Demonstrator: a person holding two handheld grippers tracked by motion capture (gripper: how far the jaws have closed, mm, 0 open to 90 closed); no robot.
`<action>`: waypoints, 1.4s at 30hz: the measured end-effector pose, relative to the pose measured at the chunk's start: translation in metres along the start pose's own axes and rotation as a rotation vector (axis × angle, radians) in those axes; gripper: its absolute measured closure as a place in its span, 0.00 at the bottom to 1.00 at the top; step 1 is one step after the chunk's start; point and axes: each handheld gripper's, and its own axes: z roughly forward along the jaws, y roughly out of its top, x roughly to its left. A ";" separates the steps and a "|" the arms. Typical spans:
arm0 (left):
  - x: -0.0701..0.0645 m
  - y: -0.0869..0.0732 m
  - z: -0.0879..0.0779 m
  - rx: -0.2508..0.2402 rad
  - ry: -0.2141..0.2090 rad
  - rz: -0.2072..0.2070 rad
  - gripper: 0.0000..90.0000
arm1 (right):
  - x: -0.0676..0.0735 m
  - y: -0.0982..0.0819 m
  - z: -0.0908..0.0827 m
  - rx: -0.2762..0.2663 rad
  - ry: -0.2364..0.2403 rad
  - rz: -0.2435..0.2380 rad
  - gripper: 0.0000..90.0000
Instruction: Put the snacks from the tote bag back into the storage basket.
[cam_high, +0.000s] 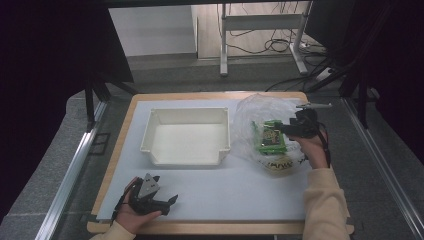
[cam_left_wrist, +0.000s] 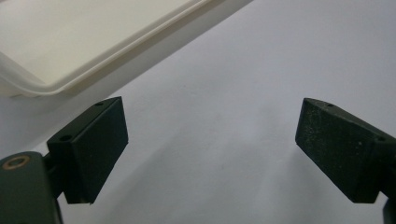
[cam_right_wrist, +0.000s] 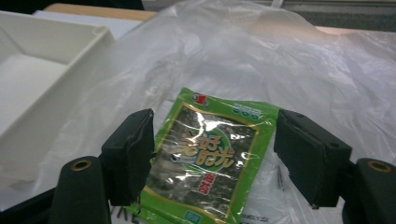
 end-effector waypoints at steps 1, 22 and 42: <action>0.000 0.000 0.000 0.000 0.001 -0.001 0.10 | 0.000 0.000 0.000 0.000 0.000 0.000 0.34; 0.003 0.002 -0.004 -0.023 -0.048 0.029 0.10 | -0.008 0.002 0.043 0.239 -0.040 0.098 0.53; 0.005 0.003 -0.008 -0.039 -0.038 0.030 0.10 | -0.030 -0.008 0.065 0.389 -0.027 0.197 0.75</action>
